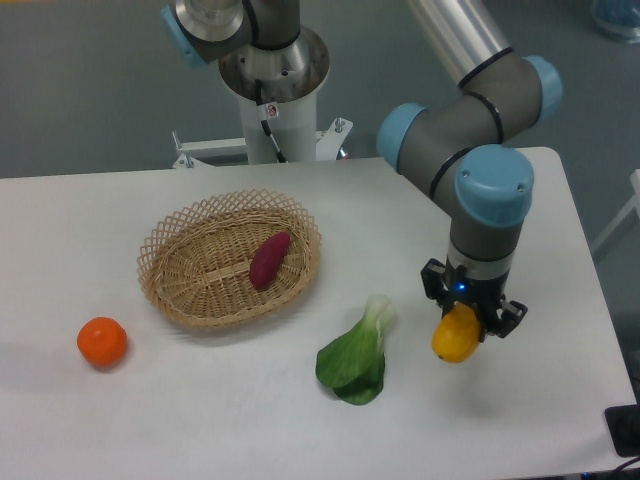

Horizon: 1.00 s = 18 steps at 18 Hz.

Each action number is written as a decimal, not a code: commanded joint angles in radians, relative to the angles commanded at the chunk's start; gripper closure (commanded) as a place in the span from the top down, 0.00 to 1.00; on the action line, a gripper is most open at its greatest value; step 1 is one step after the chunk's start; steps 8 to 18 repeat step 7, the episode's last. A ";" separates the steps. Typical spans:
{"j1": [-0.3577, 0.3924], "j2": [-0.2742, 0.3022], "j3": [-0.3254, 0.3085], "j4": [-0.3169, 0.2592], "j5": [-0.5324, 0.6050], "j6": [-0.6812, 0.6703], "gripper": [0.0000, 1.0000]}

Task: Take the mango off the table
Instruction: 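Lift the held mango and carry it past the bok choy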

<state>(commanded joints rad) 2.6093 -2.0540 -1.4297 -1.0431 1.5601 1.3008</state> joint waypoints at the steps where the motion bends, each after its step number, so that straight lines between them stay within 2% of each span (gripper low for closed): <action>1: 0.006 0.000 0.000 0.000 0.000 0.002 0.43; 18: 0.014 -0.005 -0.003 0.003 0.002 0.000 0.42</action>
